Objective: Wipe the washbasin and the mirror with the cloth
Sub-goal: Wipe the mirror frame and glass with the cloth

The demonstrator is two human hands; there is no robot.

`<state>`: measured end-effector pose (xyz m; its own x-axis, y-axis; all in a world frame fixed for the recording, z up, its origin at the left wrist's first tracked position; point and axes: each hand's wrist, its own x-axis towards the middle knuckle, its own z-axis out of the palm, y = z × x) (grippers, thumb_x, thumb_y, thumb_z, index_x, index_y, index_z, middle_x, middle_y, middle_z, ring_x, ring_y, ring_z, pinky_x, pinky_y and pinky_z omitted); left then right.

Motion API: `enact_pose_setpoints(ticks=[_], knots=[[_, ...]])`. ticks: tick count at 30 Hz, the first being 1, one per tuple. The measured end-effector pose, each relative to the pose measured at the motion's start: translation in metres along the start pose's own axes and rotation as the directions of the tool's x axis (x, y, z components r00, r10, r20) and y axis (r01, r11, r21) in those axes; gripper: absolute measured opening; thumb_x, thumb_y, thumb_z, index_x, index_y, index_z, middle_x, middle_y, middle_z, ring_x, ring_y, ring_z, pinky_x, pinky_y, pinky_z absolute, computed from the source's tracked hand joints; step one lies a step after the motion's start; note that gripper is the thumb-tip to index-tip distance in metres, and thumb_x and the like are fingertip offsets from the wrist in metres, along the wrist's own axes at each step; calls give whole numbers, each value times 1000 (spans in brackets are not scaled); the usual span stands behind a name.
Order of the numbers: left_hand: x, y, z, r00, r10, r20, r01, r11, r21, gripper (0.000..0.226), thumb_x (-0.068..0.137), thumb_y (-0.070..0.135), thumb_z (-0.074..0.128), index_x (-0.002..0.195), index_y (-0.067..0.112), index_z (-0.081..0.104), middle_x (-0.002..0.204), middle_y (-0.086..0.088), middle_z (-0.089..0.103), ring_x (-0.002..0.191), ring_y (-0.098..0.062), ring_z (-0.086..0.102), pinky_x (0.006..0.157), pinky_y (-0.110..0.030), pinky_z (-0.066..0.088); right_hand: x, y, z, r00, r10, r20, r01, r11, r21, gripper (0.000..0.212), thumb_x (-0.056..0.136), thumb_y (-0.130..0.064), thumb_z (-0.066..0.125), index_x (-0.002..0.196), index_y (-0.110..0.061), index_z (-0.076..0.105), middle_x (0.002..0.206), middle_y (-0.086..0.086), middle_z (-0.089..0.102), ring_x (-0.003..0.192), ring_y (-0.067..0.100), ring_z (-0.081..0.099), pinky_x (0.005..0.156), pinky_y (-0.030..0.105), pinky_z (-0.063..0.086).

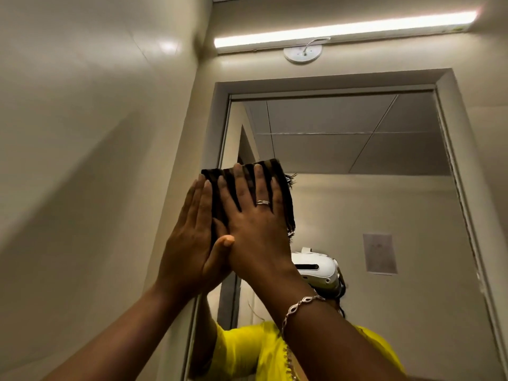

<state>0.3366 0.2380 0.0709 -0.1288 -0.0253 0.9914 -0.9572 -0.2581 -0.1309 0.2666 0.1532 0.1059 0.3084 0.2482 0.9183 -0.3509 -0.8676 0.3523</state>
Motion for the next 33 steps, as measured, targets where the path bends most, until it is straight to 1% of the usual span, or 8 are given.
enact_pose_setpoints(ticks=[6, 13, 16, 18, 19, 22, 26, 33], knots=[[-1, 1, 0, 999, 46, -9, -45, 998, 46, 85, 87, 68, 6, 139, 1, 6, 149, -14, 13, 140, -32, 17, 105, -52, 35, -15, 16, -7, 1000, -15, -26, 17, 997, 69, 62, 93, -52, 22, 147, -28, 5, 157, 1, -7, 142, 27, -20, 115, 47, -15], [0, 6, -2, 998, 54, 28, -57, 991, 124, 87, 88, 67, 4, 137, -4, 6, 148, -18, 13, 138, -37, 17, 98, -52, 38, -37, 46, -22, 998, 4, -69, -1, 999, 43, 61, 90, -51, 35, 144, -26, 24, 156, 4, 17, 144, 29, 3, 115, 50, 1], [1, 10, -1, 996, 83, 25, -86, 983, 164, 87, 88, 68, 5, 134, -6, 7, 144, -23, 15, 133, -43, 20, 108, -32, 34, -48, 64, -28, 997, 17, -80, -17, 1000, 1, 62, 90, -52, 35, 144, -26, 24, 155, 4, 20, 143, 28, 4, 115, 48, 2], [2, 10, -2, 994, 101, 35, -106, 977, 184, 87, 90, 67, 7, 135, -7, 8, 144, -26, 17, 134, -42, 19, 112, -10, 11, -55, 76, -33, 996, 32, -88, -33, 999, -11, 61, 89, -52, 37, 144, -26, 28, 154, 5, 23, 142, 29, 7, 114, 48, 5], [2, 9, -2, 993, 112, 36, -117, 974, 195, 87, 90, 66, 8, 136, -7, 9, 144, -27, 18, 138, -37, 16, 111, -8, 5, -58, 82, -36, 995, 38, -87, -39, 999, -14, 61, 89, -52, 37, 144, -26, 28, 154, 4, 22, 142, 28, 7, 115, 47, 6], [1, -4, 6, 991, 118, 60, -130, 953, 273, 89, 89, 68, 12, 142, -3, 12, 148, -25, 15, 143, -16, -2, 114, -12, -1, -68, 103, -45, 995, 67, -71, -68, 997, -19, 61, 89, -54, 34, 145, -30, 21, 154, -1, 9, 144, 25, 1, 117, 43, 3], [3, -34, 29, 970, -98, 223, -35, 851, 524, 97, 79, 71, 14, 145, 3, -4, 155, -16, -18, 144, -25, -19, 119, -34, -11, -81, 130, -60, 991, 118, -62, -121, 991, -61, 61, 90, -57, 25, 145, -31, 19, 156, -1, 11, 145, 24, 1, 118, 42, 2], [5, -46, 39, 960, -193, 201, 45, 819, 571, 97, 83, 52, 47, 145, 7, -12, 154, -10, -25, 143, -23, -23, 120, -39, -10, -97, 162, -73, 966, 221, -135, -236, 966, -108, 62, 88, -55, 23, 144, -29, 24, 156, 3, 19, 145, 26, 10, 117, 42, 5]])
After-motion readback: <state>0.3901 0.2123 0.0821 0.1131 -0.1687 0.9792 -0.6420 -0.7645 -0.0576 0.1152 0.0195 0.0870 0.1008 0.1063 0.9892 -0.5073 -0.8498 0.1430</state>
